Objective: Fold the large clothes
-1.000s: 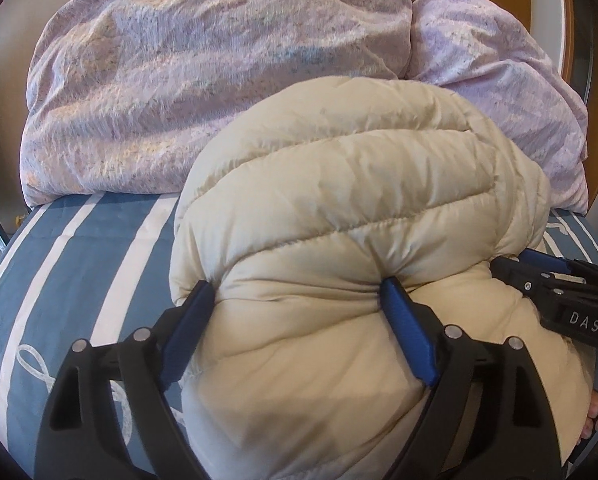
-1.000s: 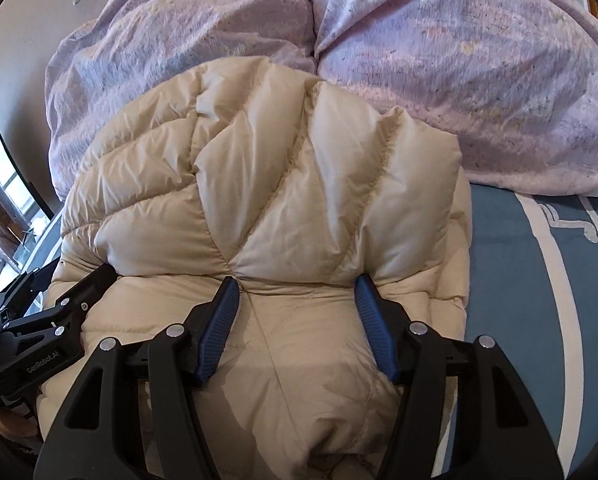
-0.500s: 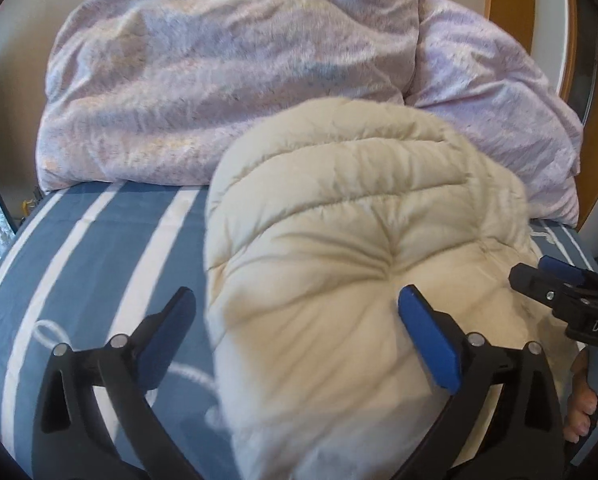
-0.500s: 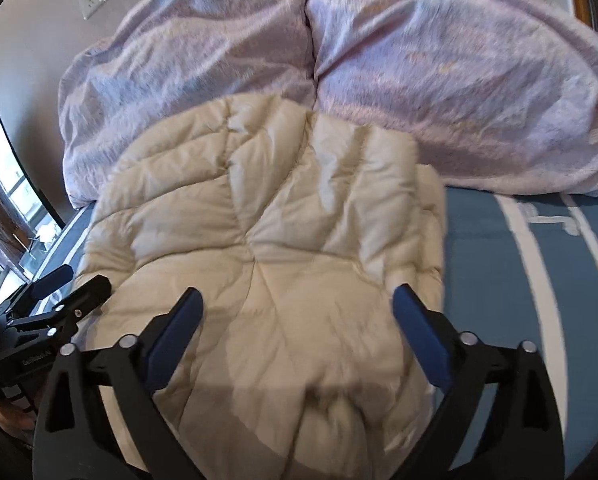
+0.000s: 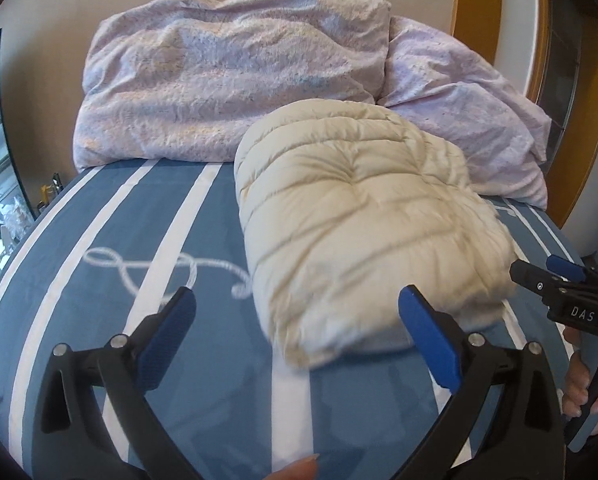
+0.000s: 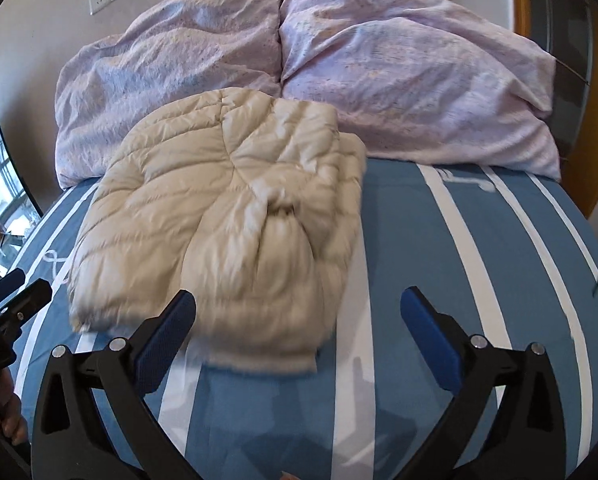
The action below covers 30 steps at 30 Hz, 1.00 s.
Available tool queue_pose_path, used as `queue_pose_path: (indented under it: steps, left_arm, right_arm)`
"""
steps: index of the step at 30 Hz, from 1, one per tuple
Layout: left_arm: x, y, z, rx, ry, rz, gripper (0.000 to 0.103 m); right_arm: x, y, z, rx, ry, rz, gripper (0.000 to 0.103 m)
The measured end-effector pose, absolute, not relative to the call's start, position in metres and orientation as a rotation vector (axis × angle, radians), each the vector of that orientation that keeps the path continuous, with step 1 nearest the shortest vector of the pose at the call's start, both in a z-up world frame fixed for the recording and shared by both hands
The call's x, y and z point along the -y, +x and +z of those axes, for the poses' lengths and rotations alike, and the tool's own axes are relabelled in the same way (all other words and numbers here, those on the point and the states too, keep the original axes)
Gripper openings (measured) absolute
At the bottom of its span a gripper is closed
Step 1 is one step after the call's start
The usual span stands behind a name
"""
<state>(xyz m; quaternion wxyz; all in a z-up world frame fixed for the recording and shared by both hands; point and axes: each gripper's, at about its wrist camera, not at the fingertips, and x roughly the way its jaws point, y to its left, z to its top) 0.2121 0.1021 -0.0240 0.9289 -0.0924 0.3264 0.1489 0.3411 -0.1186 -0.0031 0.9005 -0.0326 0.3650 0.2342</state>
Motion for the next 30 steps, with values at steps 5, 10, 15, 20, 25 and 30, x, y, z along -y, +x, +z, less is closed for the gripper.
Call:
queue_pose_path:
  steps: [5, 10, 15, 20, 25, 30]
  left_arm:
    - [-0.088, 0.178, -0.027, -0.677, -0.203, 0.327, 0.101]
    - [-0.078, 0.152, -0.034, -0.703, -0.229, 0.339, 0.101]
    - [-0.064, 0.136, -0.039, -0.748, -0.229, 0.327, 0.101]
    - [-0.052, 0.124, -0.028, -0.744, -0.241, 0.302, 0.101]
    - [-0.05, 0.111, -0.011, -0.725, -0.278, 0.271, 0.101]
    - [-0.05, 0.103, -0.003, -0.765, -0.298, 0.264, 0.101]
  right_arm:
    - [0.132, 0.306, -0.003, -0.78, -0.015, 0.546, 0.102]
    - [0.139, 0.275, -0.004, -0.798, -0.006, 0.564, 0.102]
    - [0.144, 0.252, 0.002, -0.784, -0.003, 0.564, 0.102]
    - [0.151, 0.238, 0.011, -0.809, 0.01, 0.564, 0.102]
    - [0.158, 0.228, 0.022, -0.819, 0.025, 0.576, 0.102]
    - [0.16, 0.222, 0.028, -0.826, 0.028, 0.588, 0.102]
